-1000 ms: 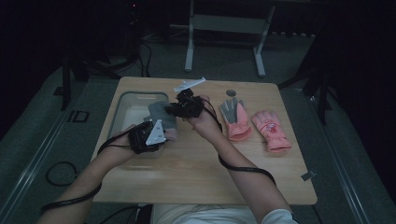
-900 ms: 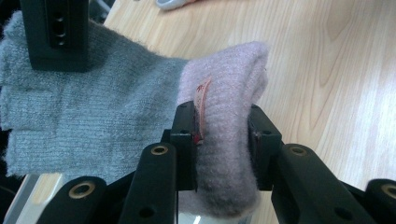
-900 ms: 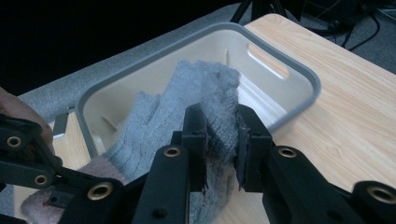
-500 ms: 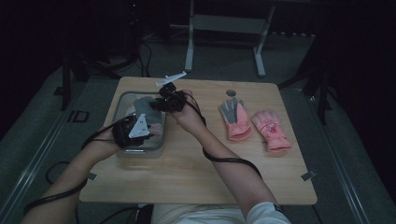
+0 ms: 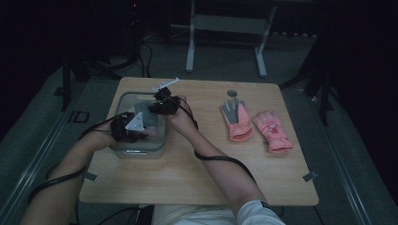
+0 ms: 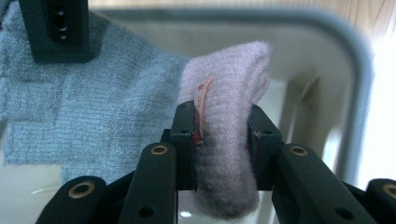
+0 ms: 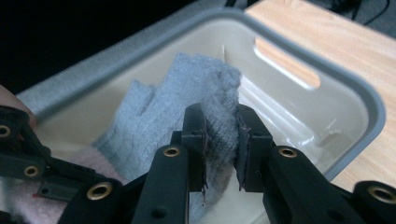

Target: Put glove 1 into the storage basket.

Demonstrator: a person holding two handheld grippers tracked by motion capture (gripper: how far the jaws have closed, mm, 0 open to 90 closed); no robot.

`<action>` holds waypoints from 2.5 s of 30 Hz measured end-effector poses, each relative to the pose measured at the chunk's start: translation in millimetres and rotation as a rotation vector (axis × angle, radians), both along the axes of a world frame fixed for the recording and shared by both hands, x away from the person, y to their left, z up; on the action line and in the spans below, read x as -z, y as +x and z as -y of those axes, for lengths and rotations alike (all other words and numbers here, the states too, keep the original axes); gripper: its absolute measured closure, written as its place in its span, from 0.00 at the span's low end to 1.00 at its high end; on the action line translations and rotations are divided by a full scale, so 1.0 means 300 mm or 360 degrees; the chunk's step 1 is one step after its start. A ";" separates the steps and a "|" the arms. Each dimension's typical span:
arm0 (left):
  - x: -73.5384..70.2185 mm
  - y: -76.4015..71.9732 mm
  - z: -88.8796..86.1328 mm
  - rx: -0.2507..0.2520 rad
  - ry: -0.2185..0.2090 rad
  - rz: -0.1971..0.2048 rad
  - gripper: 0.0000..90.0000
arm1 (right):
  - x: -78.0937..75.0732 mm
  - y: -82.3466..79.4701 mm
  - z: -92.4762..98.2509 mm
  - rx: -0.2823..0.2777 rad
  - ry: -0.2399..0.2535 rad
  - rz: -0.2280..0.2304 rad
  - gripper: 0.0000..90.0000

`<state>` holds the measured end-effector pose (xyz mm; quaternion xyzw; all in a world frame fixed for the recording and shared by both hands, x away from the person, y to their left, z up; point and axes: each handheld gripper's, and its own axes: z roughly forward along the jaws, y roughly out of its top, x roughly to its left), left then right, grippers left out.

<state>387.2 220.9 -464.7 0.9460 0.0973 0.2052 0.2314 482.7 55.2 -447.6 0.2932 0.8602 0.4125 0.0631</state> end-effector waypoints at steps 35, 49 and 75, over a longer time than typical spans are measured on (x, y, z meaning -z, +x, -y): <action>-0.063 0.060 0.015 -0.0398 -0.0302 -0.0222 0.09 | -0.017 -0.056 0.196 -0.0066 0.0120 0.0029 0.21; -0.133 -0.036 0.167 -0.0247 -0.0452 -0.0224 0.08 | -0.042 -0.127 0.329 -0.0149 0.0107 0.0172 0.19; -0.037 -0.222 0.477 0.0092 -0.0453 -0.0204 0.08 | -0.007 -0.179 0.658 0.0026 0.0105 0.0256 0.19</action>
